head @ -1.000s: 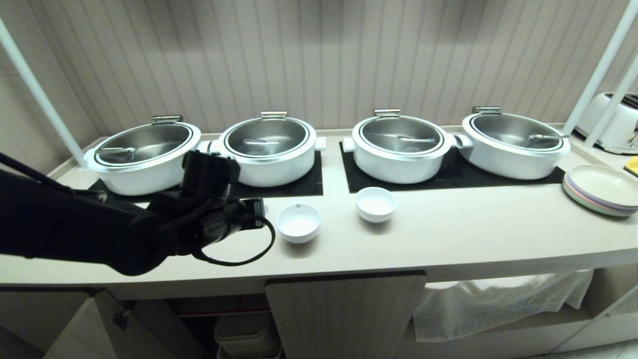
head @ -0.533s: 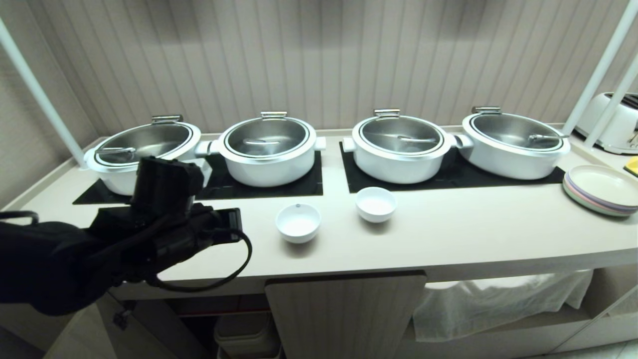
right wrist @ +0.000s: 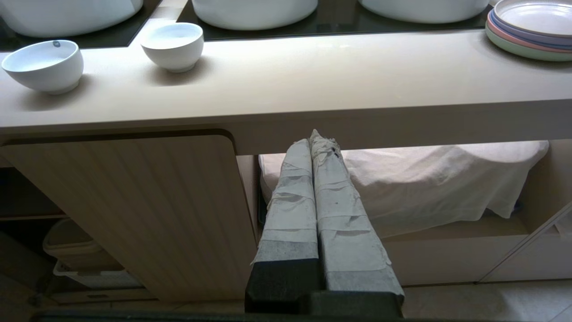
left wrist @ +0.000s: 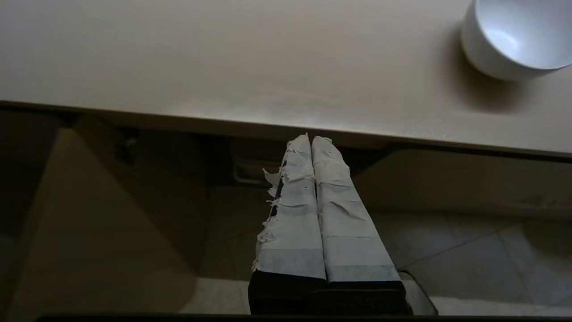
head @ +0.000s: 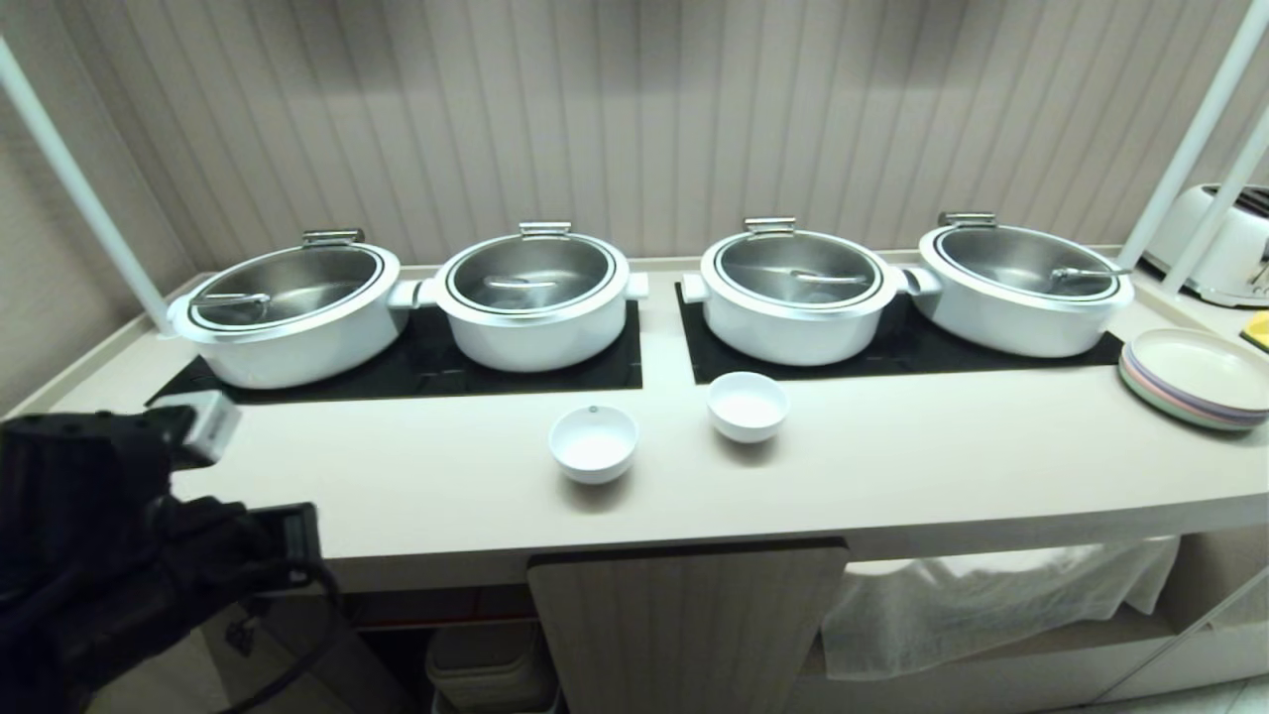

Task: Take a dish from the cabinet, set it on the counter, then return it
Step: Pick up the bowl from the table

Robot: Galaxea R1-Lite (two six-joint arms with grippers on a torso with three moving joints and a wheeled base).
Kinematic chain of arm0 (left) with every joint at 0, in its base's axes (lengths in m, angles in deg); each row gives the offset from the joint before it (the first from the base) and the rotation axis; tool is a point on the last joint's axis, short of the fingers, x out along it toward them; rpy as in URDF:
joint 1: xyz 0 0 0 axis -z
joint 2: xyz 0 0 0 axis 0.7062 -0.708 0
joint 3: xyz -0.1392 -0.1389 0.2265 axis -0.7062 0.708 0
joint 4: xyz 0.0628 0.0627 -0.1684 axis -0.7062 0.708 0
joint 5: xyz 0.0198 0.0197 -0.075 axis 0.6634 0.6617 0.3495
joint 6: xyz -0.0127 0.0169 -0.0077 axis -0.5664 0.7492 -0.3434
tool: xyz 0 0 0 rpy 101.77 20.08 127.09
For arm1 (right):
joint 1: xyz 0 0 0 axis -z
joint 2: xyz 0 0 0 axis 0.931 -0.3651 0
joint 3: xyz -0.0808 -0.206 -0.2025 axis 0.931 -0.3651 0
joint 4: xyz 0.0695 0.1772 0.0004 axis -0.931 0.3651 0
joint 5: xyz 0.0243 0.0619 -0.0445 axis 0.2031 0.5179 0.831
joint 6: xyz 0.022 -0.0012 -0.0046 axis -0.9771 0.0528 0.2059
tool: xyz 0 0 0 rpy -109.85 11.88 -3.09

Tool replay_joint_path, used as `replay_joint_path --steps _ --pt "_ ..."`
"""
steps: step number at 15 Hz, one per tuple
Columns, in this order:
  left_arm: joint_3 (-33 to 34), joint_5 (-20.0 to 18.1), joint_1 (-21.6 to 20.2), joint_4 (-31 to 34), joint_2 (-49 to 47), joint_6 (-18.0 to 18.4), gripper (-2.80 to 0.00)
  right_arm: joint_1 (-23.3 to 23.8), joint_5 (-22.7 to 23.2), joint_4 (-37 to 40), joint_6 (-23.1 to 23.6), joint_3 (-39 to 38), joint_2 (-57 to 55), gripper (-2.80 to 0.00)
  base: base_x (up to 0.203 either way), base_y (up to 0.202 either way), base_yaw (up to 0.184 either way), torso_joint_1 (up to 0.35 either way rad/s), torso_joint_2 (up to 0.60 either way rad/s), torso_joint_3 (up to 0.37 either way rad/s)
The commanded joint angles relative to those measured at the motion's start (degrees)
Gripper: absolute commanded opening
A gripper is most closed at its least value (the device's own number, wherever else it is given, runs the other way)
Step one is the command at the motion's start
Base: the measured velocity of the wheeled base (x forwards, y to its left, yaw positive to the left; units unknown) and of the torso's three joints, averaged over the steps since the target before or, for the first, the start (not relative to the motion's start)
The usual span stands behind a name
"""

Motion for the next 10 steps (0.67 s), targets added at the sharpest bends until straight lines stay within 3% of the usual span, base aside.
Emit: replay_joint_path --steps 1,5,10 --pt "6.31 -1.01 -6.16 -0.33 10.05 3.33 -2.80 -0.01 -0.02 -0.08 0.00 -0.05 -0.06 -2.80 0.000 0.000 0.000 0.000 0.00 0.000" --pt "13.65 -2.04 -12.49 -0.29 19.92 6.79 -2.80 -0.01 -0.02 0.00 0.00 0.04 -0.06 -2.80 0.000 0.000 0.000 0.000 0.00 0.000" --pt "21.09 -2.09 -13.65 0.84 33.45 8.54 -2.80 -0.01 -0.02 -0.01 0.00 -0.05 -0.02 -2.80 0.000 0.000 0.000 0.000 0.00 0.000"
